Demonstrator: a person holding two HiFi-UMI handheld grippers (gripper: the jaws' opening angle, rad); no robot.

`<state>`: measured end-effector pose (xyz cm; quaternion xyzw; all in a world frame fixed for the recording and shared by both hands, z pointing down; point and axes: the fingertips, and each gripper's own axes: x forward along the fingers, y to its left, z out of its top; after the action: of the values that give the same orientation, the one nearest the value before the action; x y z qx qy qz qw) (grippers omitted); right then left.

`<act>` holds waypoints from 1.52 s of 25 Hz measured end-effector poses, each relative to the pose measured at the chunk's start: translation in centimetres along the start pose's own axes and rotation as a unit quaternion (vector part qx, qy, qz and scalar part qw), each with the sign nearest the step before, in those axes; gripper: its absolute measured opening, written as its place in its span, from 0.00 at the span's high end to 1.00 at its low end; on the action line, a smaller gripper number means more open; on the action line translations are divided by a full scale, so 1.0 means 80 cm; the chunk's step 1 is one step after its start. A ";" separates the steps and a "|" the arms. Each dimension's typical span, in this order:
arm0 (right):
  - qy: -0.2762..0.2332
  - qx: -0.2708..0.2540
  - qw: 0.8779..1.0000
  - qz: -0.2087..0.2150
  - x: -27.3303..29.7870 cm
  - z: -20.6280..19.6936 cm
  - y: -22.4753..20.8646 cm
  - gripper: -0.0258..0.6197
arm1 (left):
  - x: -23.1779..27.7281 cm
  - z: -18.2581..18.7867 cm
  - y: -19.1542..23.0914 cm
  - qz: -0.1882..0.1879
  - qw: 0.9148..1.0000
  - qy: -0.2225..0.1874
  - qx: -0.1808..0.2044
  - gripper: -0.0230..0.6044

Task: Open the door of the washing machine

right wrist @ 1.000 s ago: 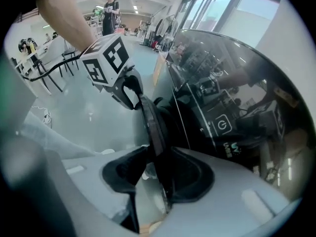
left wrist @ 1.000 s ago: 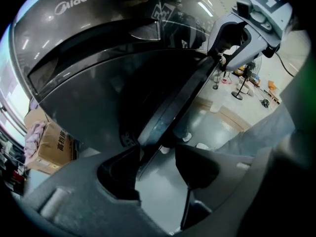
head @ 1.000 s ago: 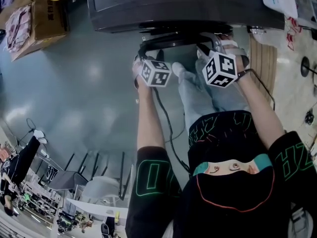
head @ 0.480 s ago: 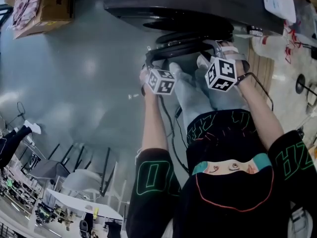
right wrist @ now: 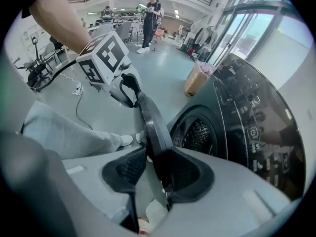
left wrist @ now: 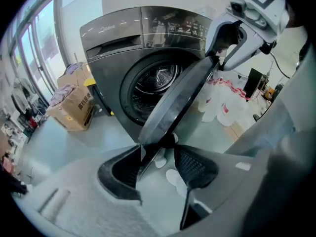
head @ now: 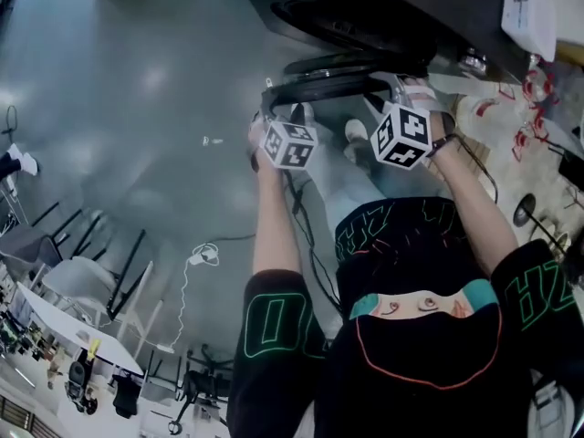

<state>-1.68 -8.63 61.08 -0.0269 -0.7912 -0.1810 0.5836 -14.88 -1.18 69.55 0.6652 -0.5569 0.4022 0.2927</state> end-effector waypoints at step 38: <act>-0.071 -0.378 0.920 0.071 -0.086 -0.193 0.187 0.69 | -0.084 -0.109 -0.442 0.161 0.933 0.004 -0.323 0.70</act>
<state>18.43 1.55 62.38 -0.3140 -0.6996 -0.4223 0.4833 17.41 16.85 70.23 0.4347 -0.7554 0.2451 0.4247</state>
